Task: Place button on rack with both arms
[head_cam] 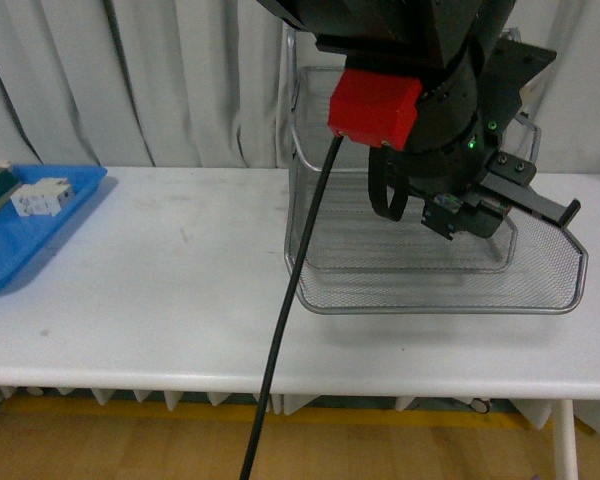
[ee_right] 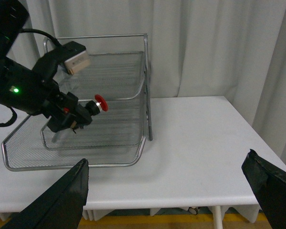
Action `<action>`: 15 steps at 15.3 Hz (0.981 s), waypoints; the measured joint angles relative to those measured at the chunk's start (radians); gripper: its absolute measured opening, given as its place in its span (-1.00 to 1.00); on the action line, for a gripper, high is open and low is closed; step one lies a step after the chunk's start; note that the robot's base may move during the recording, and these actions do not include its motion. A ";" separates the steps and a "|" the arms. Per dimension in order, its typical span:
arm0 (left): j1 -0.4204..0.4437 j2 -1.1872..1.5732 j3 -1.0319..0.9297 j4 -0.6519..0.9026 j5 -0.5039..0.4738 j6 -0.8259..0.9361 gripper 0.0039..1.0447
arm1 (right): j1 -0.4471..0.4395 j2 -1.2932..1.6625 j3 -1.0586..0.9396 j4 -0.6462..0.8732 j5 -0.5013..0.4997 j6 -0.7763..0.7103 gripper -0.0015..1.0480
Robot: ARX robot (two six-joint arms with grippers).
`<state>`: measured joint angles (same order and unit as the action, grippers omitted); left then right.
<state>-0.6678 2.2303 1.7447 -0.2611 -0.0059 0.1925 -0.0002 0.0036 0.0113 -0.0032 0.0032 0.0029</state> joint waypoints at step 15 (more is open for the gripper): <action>0.024 0.173 0.219 -0.146 -0.024 -0.106 0.88 | 0.000 0.000 0.000 0.000 0.000 0.000 0.88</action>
<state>-0.6437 2.4035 1.9636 -0.4068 -0.0296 0.0868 -0.0002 0.0036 0.0113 -0.0032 0.0032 0.0029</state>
